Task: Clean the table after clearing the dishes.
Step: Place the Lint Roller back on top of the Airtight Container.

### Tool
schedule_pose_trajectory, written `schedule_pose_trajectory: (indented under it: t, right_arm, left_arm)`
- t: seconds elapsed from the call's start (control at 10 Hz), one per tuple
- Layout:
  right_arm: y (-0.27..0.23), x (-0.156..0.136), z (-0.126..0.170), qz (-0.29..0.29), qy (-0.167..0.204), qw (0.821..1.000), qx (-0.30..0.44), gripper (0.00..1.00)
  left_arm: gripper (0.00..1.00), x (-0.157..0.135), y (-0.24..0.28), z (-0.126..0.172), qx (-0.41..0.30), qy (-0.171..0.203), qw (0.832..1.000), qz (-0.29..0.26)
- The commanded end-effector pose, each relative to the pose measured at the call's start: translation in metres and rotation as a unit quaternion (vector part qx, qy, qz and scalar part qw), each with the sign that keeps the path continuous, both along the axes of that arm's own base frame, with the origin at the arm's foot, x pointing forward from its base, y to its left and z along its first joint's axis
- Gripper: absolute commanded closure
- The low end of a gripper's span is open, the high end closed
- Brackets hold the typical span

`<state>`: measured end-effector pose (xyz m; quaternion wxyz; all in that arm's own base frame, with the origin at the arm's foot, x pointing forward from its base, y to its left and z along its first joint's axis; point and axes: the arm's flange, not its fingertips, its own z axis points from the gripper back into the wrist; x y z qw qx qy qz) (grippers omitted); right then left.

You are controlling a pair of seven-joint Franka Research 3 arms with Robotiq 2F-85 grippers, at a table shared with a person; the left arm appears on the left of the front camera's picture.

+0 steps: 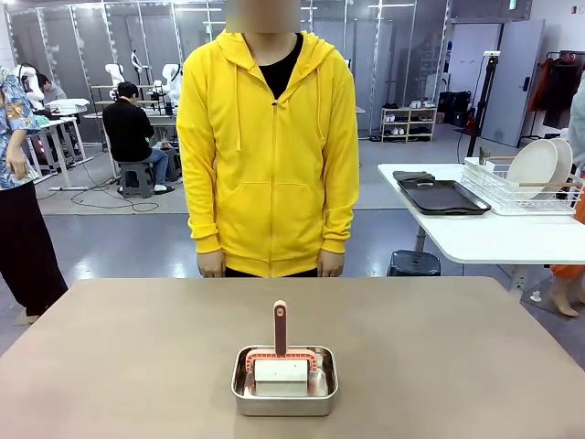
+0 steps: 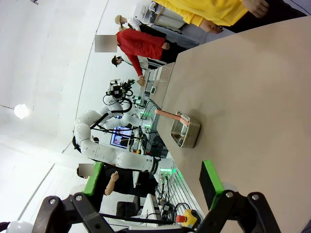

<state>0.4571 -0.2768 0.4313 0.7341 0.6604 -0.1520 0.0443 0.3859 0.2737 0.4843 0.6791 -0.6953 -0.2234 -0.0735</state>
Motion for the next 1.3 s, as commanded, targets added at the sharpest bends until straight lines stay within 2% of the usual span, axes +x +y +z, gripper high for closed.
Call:
schedule_pose_trajectory:
  t: [0.0,0.2,0.3,0.5,1.2]
  right_arm:
    - [0.002,-0.003,0.0,0.002,-0.01,1.0,-0.001,0.02]
    - [0.002,-0.003,0.0,0.002,-0.01,1.0,-0.001,0.02]
    - [0.002,-0.003,0.0,0.002,-0.01,1.0,-0.001,0.02]
    - [0.002,-0.003,0.0,0.002,-0.01,1.0,-0.001,0.02]
    - [0.002,-0.003,0.0,0.002,-0.01,1.0,-0.001,0.02]
  left_arm:
    - [0.0,0.003,0.01,0.005,0.008,0.013,1.0,-0.004]
    - [0.0,0.005,0.01,0.004,0.06,0.027,0.998,0.011]
    - [0.0,0.002,0.017,0.003,0.071,0.019,0.997,0.018]
    - [0.0,0.0,0.021,-0.006,0.086,0.038,0.995,0.043]
    - [0.0,0.004,0.022,-0.005,0.072,0.032,0.996,0.038]
